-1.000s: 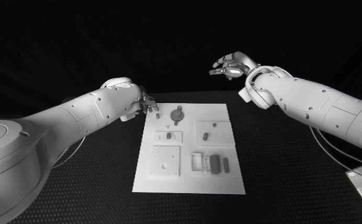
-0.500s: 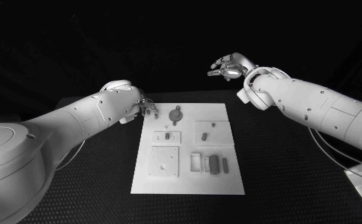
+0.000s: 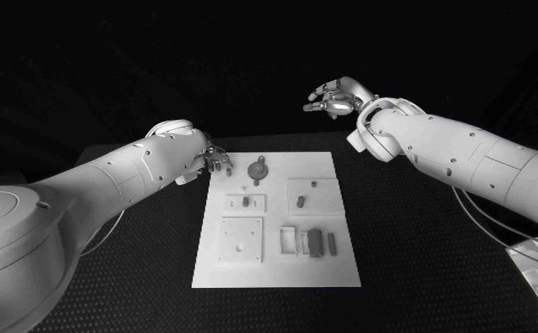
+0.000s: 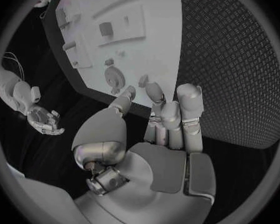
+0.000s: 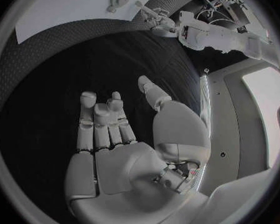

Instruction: Assemble the parts on the task board

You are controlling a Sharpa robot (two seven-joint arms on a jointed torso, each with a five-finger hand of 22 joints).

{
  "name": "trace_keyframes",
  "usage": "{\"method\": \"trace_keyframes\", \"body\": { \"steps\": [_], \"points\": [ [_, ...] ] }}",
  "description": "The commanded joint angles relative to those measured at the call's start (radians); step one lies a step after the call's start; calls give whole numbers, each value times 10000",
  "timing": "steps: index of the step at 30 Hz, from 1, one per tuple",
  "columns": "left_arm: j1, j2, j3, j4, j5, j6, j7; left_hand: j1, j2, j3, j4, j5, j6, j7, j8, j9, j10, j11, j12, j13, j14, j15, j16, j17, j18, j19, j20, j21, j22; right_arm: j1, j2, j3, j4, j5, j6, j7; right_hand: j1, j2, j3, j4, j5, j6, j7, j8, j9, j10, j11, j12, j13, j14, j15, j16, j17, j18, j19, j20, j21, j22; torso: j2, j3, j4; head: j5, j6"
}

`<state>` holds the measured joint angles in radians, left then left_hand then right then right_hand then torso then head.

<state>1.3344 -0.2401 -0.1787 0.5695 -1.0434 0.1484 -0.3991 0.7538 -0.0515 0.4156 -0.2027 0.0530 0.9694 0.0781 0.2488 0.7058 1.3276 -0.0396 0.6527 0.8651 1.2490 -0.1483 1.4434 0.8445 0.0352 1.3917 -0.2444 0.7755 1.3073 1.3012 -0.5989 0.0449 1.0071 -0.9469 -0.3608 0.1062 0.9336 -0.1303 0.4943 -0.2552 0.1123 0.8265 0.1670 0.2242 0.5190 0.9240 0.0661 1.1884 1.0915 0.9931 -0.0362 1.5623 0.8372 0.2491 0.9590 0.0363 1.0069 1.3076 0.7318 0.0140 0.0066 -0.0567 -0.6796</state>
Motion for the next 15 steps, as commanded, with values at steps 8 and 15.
{"method": "trace_keyframes", "body": {
  "steps": [8, 15],
  "points": [
    [-68, 87, 6, -126, 4, 134, 205, -54, 103, 38, -7, -19, -73, 18, -57, -27, -65, 45, 74, -19, 63, 39, -69, 38, 1223, -72, 25, 67, 214, 8, 6, 24, 84, -24, -25, 57, -43, 69, -42, -22, 54, -14, 104, -11, -17, -5, 2, 35, -21, -39, -29, 23, -19, 127, -60, 2, -54, 134, 107, 4, -53, -68, 14],
    [-139, 111, 5, -158, 99, 128, 303, -3, 212, 68, -71, -18, -62, 25, -60, -45, -70, 53, 88, -35, 63, 48, -107, 58, 1222, -97, 44, 90, 213, 9, 32, 32, 77, -24, -18, 57, -39, 70, -40, -22, 55, -14, 104, -10, -19, -5, 2, 35, -25, -38, -30, 22, -21, 127, -59, 1, -54, 133, 104, 8, -46, -129, -50]
  ]
}}
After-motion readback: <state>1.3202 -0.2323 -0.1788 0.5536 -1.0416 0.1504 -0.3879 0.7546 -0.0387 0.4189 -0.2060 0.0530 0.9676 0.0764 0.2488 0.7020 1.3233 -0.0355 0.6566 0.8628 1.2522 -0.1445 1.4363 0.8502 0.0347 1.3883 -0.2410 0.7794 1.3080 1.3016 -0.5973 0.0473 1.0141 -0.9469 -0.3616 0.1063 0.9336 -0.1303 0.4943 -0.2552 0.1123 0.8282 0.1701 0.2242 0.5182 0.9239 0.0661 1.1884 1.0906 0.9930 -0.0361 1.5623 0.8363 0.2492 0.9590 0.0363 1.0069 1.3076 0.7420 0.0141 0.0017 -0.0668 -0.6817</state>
